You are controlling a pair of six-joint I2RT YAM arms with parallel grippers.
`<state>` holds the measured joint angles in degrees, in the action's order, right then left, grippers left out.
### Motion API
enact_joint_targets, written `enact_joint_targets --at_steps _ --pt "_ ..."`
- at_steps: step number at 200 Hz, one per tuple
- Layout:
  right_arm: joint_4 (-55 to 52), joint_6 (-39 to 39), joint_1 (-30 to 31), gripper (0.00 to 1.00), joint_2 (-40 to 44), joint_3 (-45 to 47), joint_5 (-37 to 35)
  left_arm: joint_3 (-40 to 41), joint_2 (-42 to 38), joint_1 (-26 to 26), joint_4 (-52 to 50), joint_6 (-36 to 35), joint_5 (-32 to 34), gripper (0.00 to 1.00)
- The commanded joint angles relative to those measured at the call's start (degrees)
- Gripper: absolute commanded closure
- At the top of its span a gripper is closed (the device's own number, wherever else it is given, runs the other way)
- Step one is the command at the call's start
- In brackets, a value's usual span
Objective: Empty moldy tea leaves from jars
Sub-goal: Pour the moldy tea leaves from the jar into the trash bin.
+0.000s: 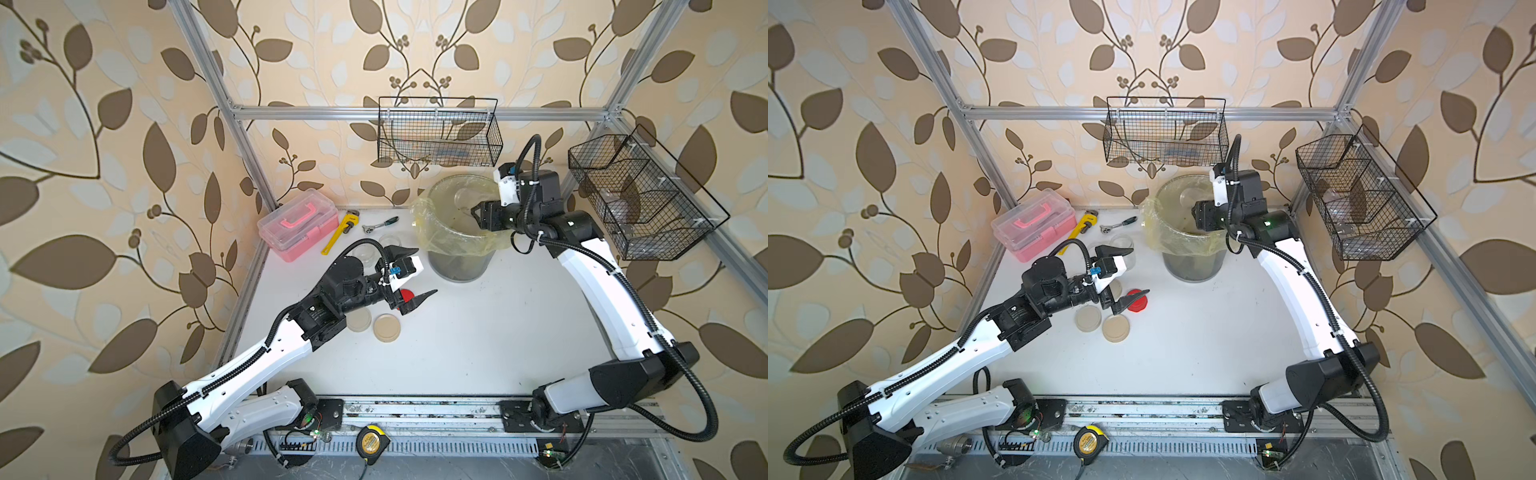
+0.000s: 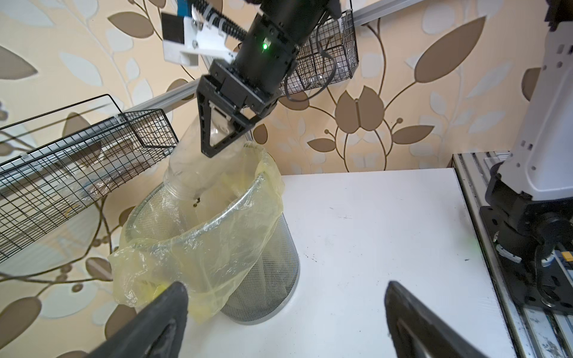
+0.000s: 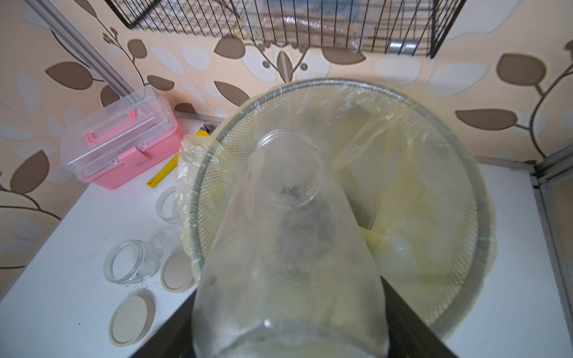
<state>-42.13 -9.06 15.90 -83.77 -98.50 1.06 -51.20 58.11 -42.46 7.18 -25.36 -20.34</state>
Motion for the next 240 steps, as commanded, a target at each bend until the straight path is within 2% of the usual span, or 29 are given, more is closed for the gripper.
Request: enact_joint_targets --at_steps 1,27,63,76,94,140,163,184,217,240 --pt "-2.00 -0.10 -1.46 0.51 -3.70 -3.56 3.16 -0.42 -0.98 -0.61 0.99 0.29 1.01 0.01" --pt "-15.98 3.85 -0.36 0.51 -14.34 -14.94 4.51 -0.57 -0.93 -0.70 0.96 0.71 1.00 0.01" --pt "-31.62 7.29 2.21 0.51 -27.54 -36.37 -8.29 -0.64 -0.61 -0.70 1.08 1.32 0.58 0.01" --pt "-33.56 7.36 2.26 0.51 -29.60 -41.27 -8.90 -0.65 -0.71 -0.70 1.04 1.29 0.73 0.01" --pt "-31.24 7.30 2.68 0.51 -28.56 -40.83 -8.25 -0.48 -0.67 -0.70 1.08 1.03 1.10 0.01" --pt "-21.65 6.60 3.25 0.49 -21.03 -31.63 -8.45 -0.39 0.08 -0.78 0.82 0.98 1.68 0.01" --pt "-11.31 5.51 3.21 0.48 -12.43 -20.73 -5.71 -1.36 0.32 -0.72 1.38 7.09 3.41 0.01" --pt "3.26 3.09 2.03 0.49 -1.99 -6.45 1.90 -3.58 1.45 -0.61 5.02 17.64 6.08 0.01" --pt "31.18 -2.03 -0.03 0.50 13.52 16.58 13.90 -10.29 6.12 -0.52 8.68 39.46 14.48 0.01" --pt "45.35 -4.20 0.00 0.51 21.21 27.03 19.28 -16.18 11.24 0.04 9.03 51.64 15.70 0.01"
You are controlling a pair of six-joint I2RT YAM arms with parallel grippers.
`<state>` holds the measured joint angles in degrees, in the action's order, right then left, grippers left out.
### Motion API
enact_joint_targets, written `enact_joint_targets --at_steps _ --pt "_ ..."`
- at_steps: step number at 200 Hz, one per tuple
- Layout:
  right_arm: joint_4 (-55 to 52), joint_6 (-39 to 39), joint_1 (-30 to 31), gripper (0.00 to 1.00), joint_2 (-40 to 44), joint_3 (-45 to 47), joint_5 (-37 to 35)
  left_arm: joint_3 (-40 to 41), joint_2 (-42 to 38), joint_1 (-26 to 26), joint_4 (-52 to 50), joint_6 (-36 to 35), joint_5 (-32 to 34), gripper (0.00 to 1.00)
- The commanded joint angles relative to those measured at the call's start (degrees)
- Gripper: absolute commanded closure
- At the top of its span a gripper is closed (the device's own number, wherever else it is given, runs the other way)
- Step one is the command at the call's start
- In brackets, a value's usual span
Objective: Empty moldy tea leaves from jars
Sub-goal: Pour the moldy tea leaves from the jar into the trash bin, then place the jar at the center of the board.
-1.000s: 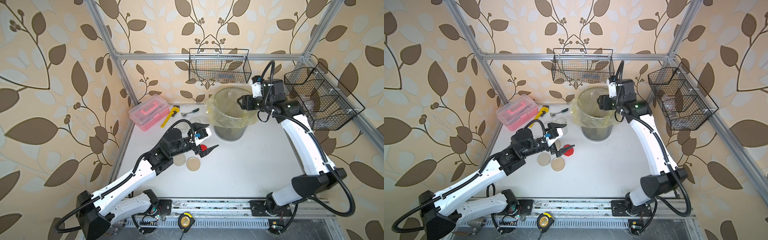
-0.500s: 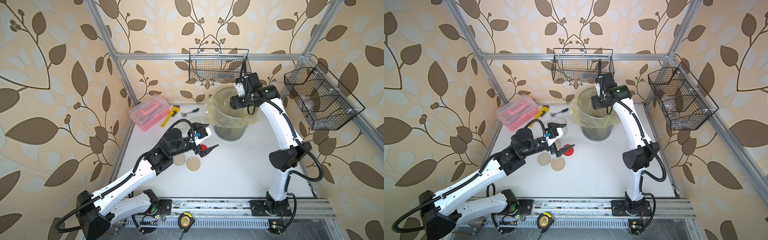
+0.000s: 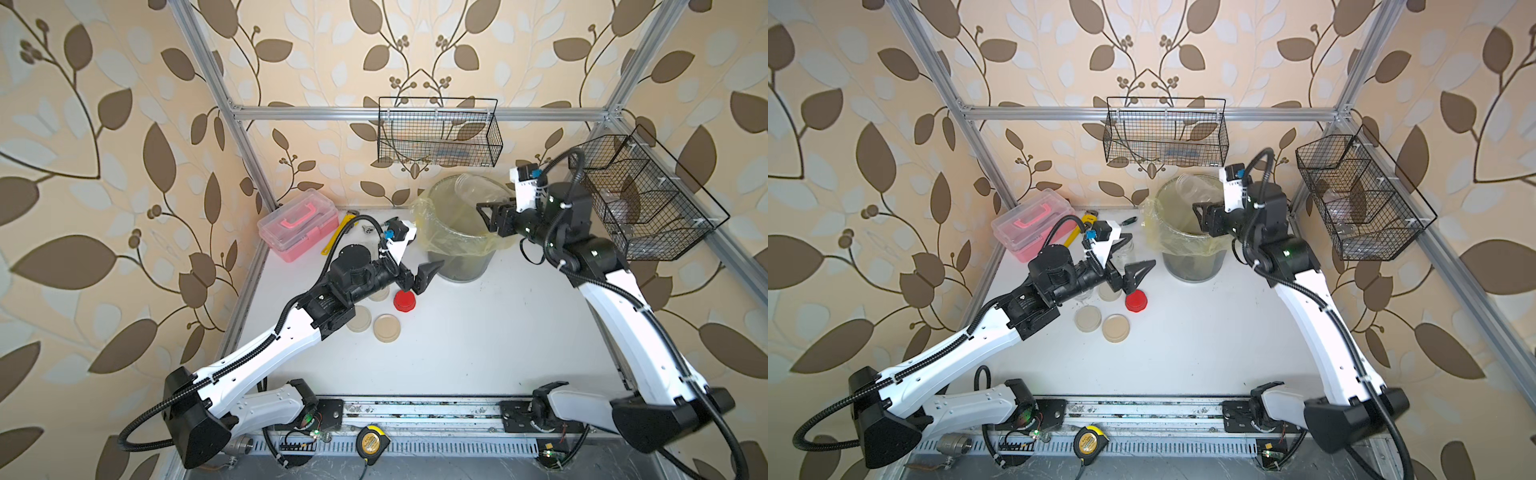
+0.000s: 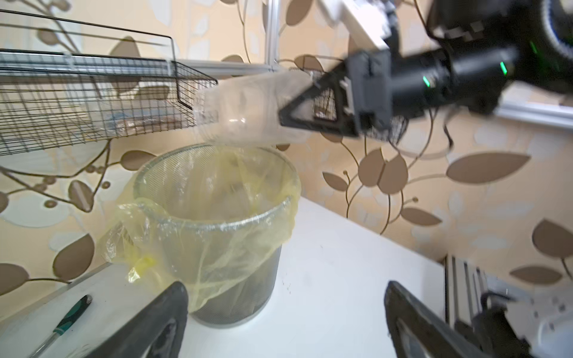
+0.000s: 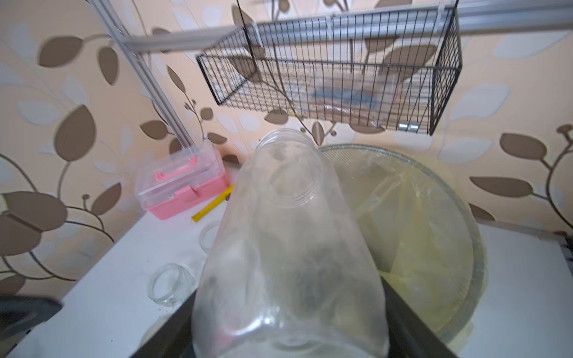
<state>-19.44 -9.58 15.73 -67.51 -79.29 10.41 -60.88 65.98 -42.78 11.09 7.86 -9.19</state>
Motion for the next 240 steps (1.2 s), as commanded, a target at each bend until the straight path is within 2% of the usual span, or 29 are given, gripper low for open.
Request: enact_joint_targets --at_steps 1,29,59,69,83,118,137,178,201,222,240 --pt "23.20 -3.77 0.18 0.51 5.16 8.66 10.21 -6.78 3.63 0.44 5.10 18.90 4.50 0.01" --pt "33.46 -6.74 1.31 0.48 9.78 17.89 14.50 -13.05 9.58 2.33 6.78 33.69 1.49 0.01" --pt "38.82 -9.98 1.88 0.48 10.12 21.60 19.32 -14.19 15.15 5.60 18.53 52.83 -4.60 0.04" --pt "39.33 -9.95 2.39 0.48 10.11 21.80 20.70 -14.18 16.86 6.44 22.15 56.80 -5.54 0.04" --pt "39.31 -9.12 3.40 0.48 10.09 21.81 21.64 -14.37 19.69 7.05 26.83 58.91 -7.22 0.04" --pt "38.07 -8.10 5.01 0.48 9.76 21.16 22.40 -16.96 22.56 7.09 28.11 59.29 -11.94 0.04" --pt "36.34 -7.38 5.12 0.48 9.63 20.53 21.24 -17.55 22.66 7.10 26.99 58.07 -14.26 0.12" --pt "31.95 -4.98 5.13 0.47 9.11 18.79 20.55 -17.16 19.02 7.09 17.03 49.94 -15.18 0.20" --pt "30.21 -3.63 5.09 0.47 9.27 17.96 20.61 -19.37 18.11 7.18 10.26 46.18 -17.44 0.21" --pt "29.44 -3.09 5.09 0.47 9.73 17.92 19.74 -21.31 18.13 7.27 6.72 44.73 -19.88 0.21" --pt "29.21 -3.38 5.19 0.47 9.49 17.94 20.17 -21.90 18.22 7.26 6.50 44.61 -21.13 0.28"
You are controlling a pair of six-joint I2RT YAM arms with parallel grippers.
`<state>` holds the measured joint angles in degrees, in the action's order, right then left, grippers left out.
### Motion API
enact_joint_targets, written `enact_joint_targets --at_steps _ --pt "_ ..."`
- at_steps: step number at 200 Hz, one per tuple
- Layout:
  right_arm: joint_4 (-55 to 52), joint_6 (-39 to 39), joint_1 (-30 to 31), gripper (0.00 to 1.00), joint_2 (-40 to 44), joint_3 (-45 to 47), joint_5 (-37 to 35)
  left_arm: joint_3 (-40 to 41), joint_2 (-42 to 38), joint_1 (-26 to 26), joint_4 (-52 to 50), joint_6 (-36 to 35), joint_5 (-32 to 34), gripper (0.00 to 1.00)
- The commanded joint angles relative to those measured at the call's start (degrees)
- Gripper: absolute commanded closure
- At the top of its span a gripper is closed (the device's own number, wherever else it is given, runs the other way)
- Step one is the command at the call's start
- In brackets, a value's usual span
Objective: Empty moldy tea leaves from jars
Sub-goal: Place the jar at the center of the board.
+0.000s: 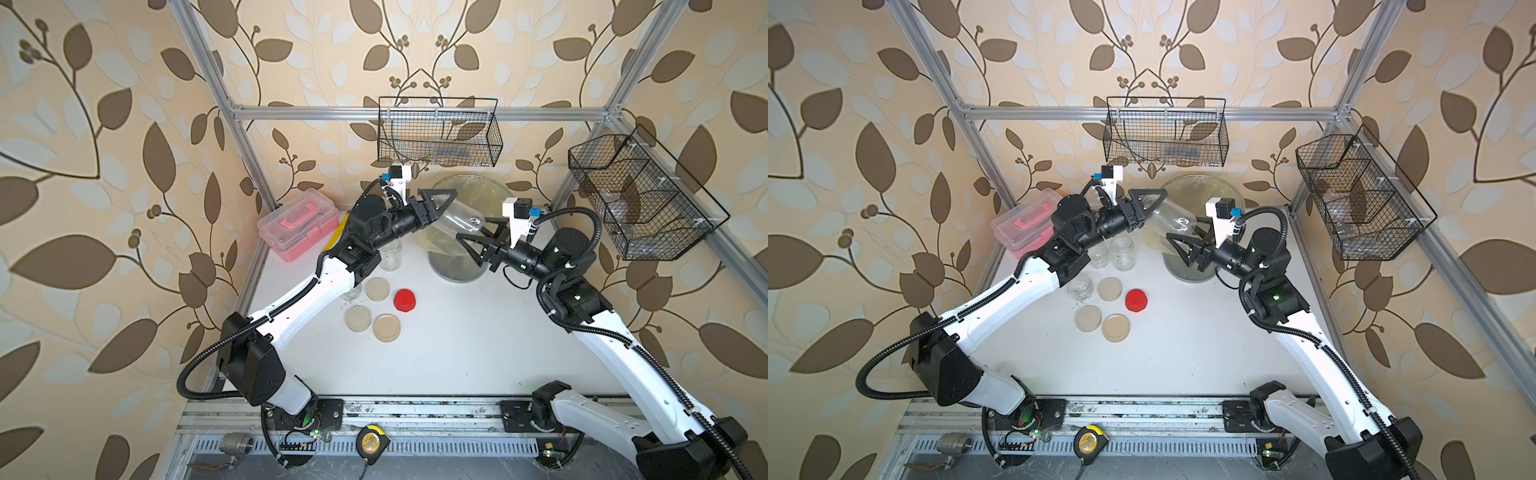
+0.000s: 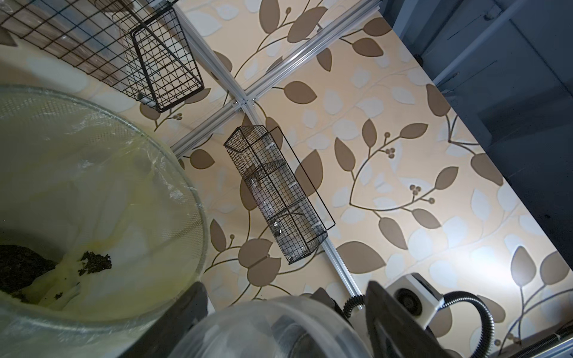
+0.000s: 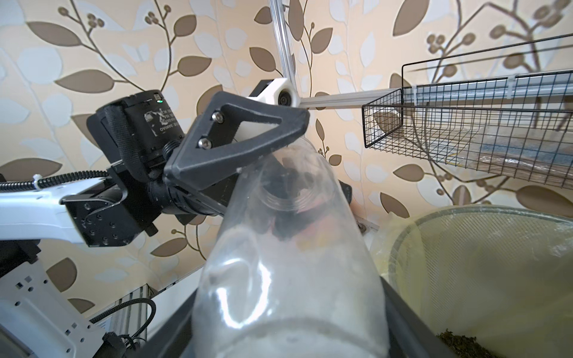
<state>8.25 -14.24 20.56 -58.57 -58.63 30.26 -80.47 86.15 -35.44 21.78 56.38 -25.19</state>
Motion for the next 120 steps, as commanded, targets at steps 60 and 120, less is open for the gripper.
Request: enact_joint_targets --at_steps 60,120 --pt "1.06 1.13 0.34 0.27 0.06 -2.45 2.04 -2.76 -2.56 -0.13 -4.01 -6.37 -6.63 0.41" --pt "4.83 0.19 0.45 0.00 3.19 0.47 -1.15 -1.67 -5.82 -0.09 -5.77 -13.79 -3.95 0.44"
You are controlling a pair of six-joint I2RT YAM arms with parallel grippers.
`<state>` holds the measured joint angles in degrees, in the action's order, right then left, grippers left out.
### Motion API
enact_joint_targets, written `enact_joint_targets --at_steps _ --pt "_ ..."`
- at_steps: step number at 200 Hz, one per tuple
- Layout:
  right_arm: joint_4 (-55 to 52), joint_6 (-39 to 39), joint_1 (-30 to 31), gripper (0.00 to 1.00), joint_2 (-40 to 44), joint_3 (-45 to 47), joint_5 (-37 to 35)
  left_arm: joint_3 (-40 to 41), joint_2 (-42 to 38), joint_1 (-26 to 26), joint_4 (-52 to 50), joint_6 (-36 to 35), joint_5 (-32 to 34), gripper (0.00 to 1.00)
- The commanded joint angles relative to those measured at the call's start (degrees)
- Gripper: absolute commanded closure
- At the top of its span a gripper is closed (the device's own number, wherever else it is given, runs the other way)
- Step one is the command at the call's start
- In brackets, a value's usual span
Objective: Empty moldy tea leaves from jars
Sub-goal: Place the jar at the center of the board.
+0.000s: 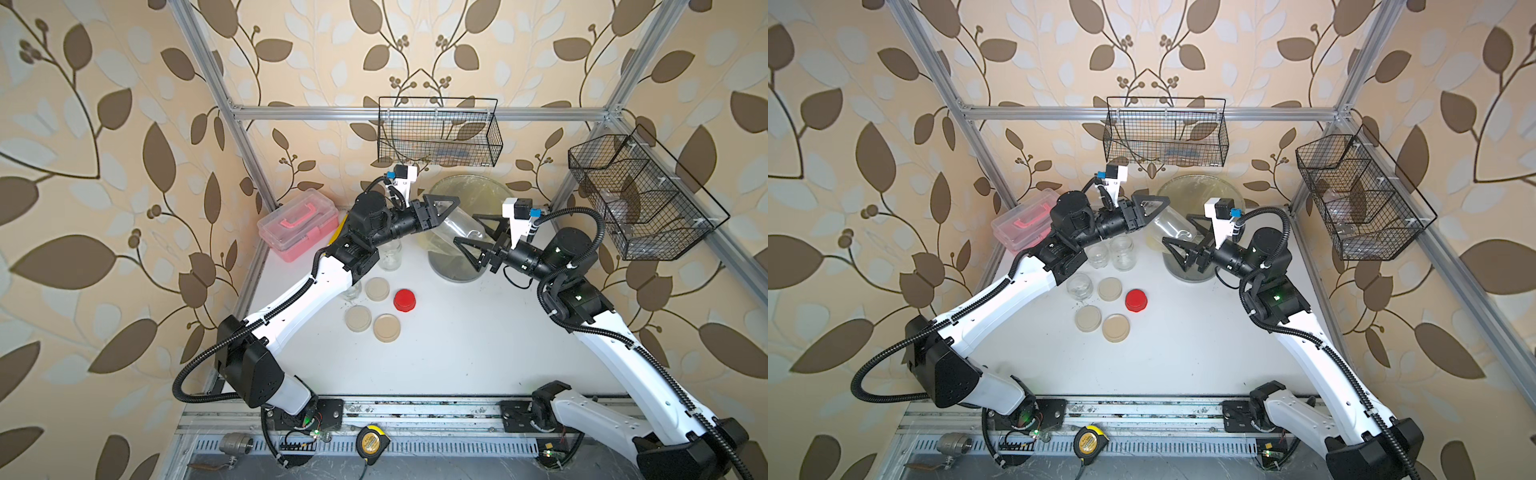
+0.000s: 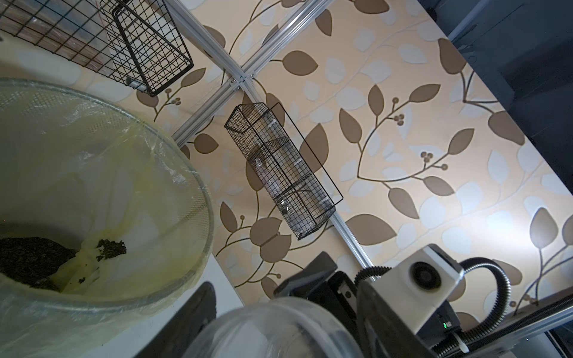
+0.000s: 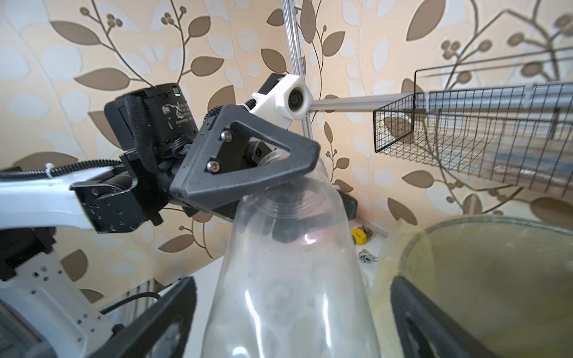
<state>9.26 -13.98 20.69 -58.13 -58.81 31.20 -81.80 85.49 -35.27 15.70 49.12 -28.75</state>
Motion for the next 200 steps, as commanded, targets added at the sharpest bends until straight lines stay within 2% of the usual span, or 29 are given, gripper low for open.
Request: enact_joint_targets --at_steps 1,28,51,71,98,116,147,200 --pt "3.88 -0.12 0.32 0.00 2.84 0.68 -2.23 -0.31 -5.25 -0.30 0.21 -6.78 -0.27 0.44" --pt "3.93 -0.78 0.23 0.00 5.99 2.34 -6.53 0.24 -7.54 -0.37 -5.73 -17.15 2.82 0.44" --pt "3.18 -0.75 0.27 0.00 9.69 4.27 -11.33 0.89 -9.39 -2.57 -14.80 -33.03 9.59 0.45" --pt "0.60 0.15 0.23 0.00 13.54 5.90 -18.48 3.09 -10.04 -5.49 -17.63 -44.68 14.18 0.46" --pt "-5.16 -0.55 -0.19 0.00 18.34 7.10 -30.54 6.42 -9.82 -9.12 -19.59 -53.77 16.77 0.46" --pt "-8.21 -1.15 -1.68 0.00 20.61 8.13 -35.15 9.37 -9.52 -12.19 -19.94 -58.87 19.30 0.46" --pt "-9.60 -3.33 -5.47 0.00 23.03 10.29 -35.45 15.02 -8.74 -16.23 -19.04 -61.70 23.35 0.46" --pt "-10.13 -3.60 -6.75 0.00 23.13 10.16 -33.92 25.23 -6.32 -19.66 -13.83 -56.80 30.33 0.46"
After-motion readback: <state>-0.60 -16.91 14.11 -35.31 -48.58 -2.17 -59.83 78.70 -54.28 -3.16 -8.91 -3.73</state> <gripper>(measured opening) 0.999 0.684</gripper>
